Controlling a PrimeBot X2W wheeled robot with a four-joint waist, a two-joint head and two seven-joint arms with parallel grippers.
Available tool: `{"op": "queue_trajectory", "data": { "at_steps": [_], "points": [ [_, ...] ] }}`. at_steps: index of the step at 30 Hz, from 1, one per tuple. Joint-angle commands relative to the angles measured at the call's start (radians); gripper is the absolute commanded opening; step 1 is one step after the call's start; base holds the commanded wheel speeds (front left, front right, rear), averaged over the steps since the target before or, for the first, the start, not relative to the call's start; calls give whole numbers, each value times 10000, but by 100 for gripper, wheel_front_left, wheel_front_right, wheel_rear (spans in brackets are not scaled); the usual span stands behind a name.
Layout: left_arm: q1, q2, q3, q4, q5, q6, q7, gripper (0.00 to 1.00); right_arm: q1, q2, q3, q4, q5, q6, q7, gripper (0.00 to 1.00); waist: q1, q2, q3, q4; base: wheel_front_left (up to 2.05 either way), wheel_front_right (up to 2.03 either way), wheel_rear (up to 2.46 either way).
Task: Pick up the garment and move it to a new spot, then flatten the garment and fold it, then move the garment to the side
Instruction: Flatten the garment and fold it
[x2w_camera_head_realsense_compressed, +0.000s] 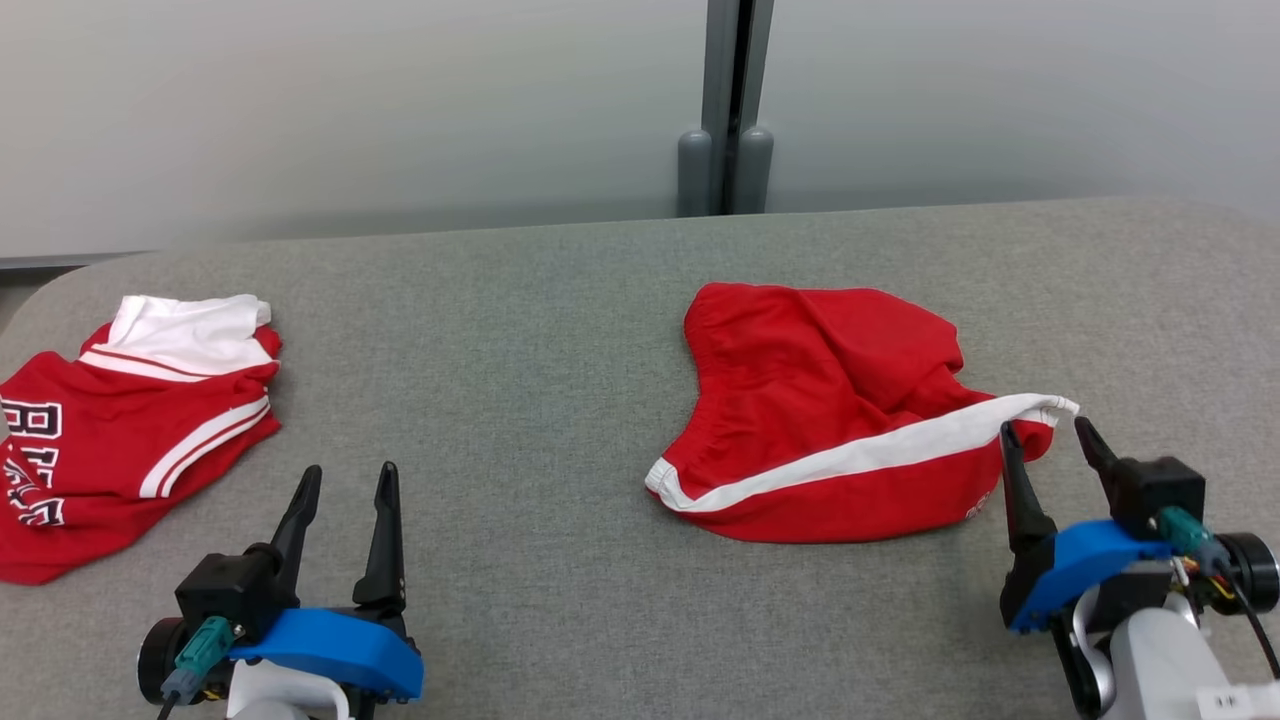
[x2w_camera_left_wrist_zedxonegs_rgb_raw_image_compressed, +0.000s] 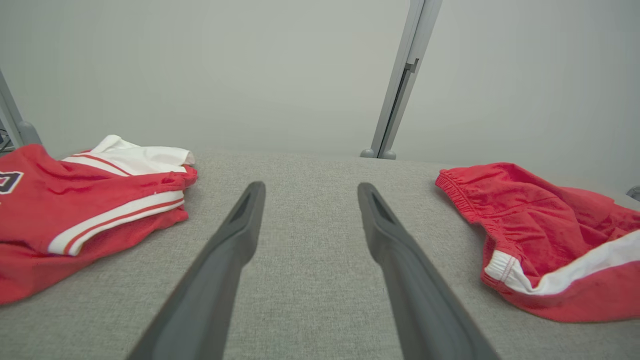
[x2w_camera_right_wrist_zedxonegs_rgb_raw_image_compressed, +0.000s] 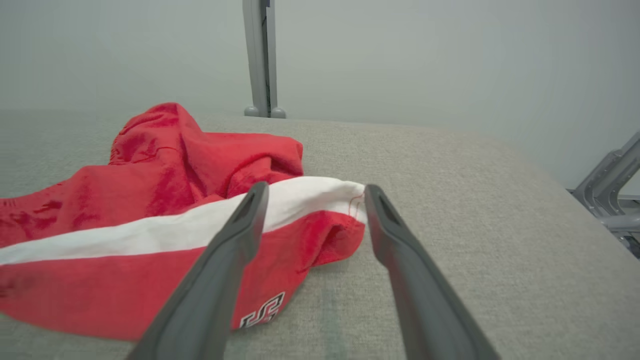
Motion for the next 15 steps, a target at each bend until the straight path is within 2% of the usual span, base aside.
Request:
{"op": "queue_trajectory", "data": {
  "at_steps": [1, 5, 8, 11, 15],
  "points": [
    [70, 29, 10, 21, -1, -26, -53, 100, 373, 19, 108, -355, 106, 1, -112, 100, 1, 0, -46, -43, 0, 0, 0],
    [127, -16, -26, 78, -10, -13, -83, 100, 1442, 12, 521, -1924, 390, 1, -174, 100, 1, 0, -152, -157, 0, 0, 0],
    [101, -68, -194, 108, -16, -101, 28, 100, 2192, 13, 820, -2989, 692, 1, 176, 100, 1, 0, -191, -316, 0, 0, 0],
    [-289, -173, -592, 207, -16, -441, 490, 100, 2708, 11, 1069, -3892, 971, 1, 635, 100, 1, 0, -117, -551, 0, 0, 0],
    [-1274, -525, -1379, 801, -77, -1084, 1821, 100, 3109, 15, 1257, -4765, 1133, 1, 1071, 100, 1, 0, 75, -810, 0, 0, 0]
  ]
}}
